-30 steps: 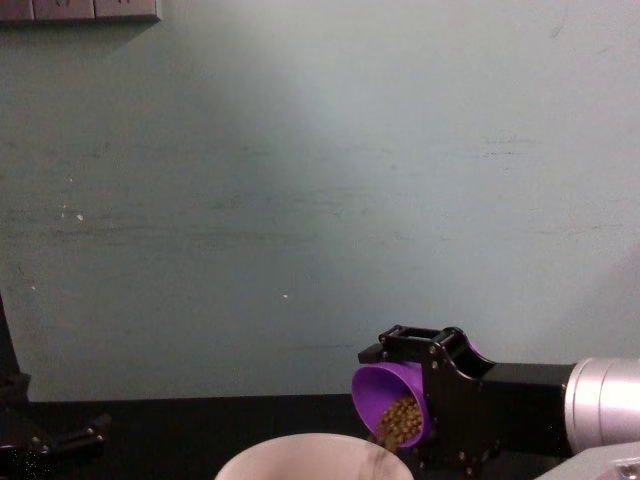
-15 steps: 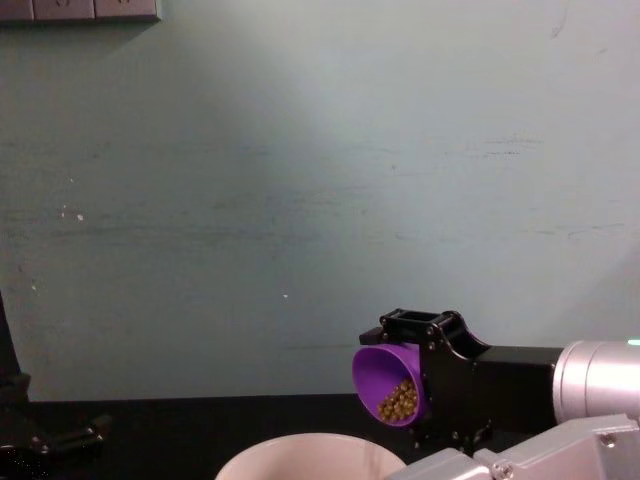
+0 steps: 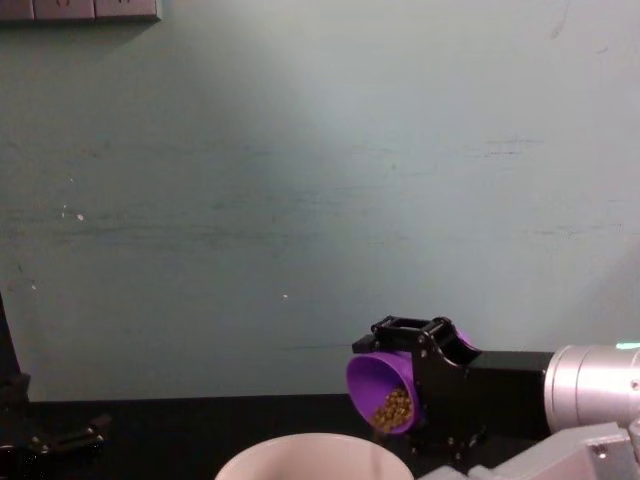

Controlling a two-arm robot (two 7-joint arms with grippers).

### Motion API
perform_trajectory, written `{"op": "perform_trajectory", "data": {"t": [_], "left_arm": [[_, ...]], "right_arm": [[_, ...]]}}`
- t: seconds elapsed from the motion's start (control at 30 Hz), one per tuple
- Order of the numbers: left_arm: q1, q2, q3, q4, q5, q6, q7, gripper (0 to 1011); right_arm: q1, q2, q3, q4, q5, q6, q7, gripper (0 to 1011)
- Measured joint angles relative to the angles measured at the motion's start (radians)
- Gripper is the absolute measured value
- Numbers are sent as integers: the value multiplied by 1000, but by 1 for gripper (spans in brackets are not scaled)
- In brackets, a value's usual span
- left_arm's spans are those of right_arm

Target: Pick up the cup and pour the mung beans from the cup into the bowl.

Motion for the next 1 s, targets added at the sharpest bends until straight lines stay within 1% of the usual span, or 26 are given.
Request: {"op": "perform_trajectory", "data": {"t": [0.1,0.17,0.27,0.33,0.4,0.43,0.6,0.73,0.9,0.93,1.0], "left_arm": [[0,0,0,0,0,0,0,1000],[0,0,0,0,0,0,0,1000],[0,0,0,0,0,0,0,1000],[0,0,0,0,0,0,0,1000],[0,0,0,0,0,0,0,1000],[0,0,0,0,0,0,0,1000],[0,0,0,0,0,0,0,1000],[0,0,0,0,0,0,0,1000],[0,0,0,0,0,0,0,1000],[0,0,0,0,0,0,0,1000],[0,0,0,0,0,0,0,1000]], "right_arm": [[1,2,-8,-5,-13,1,-6,751],[5,5,-21,-7,-35,3,-12,751],[11,7,-30,-6,-52,7,-18,751],[12,8,-32,-6,-55,8,-19,751],[17,10,-40,-8,-73,13,-25,751],[17,10,-40,-8,-73,13,-25,751],[29,17,-60,-15,-116,27,-37,751],[34,21,-69,-18,-134,34,-41,751],[45,30,-89,-21,-191,60,-57,752],[49,32,-96,-22,-209,68,-61,751],[52,34,-102,-23,-224,74,-65,752]]}}
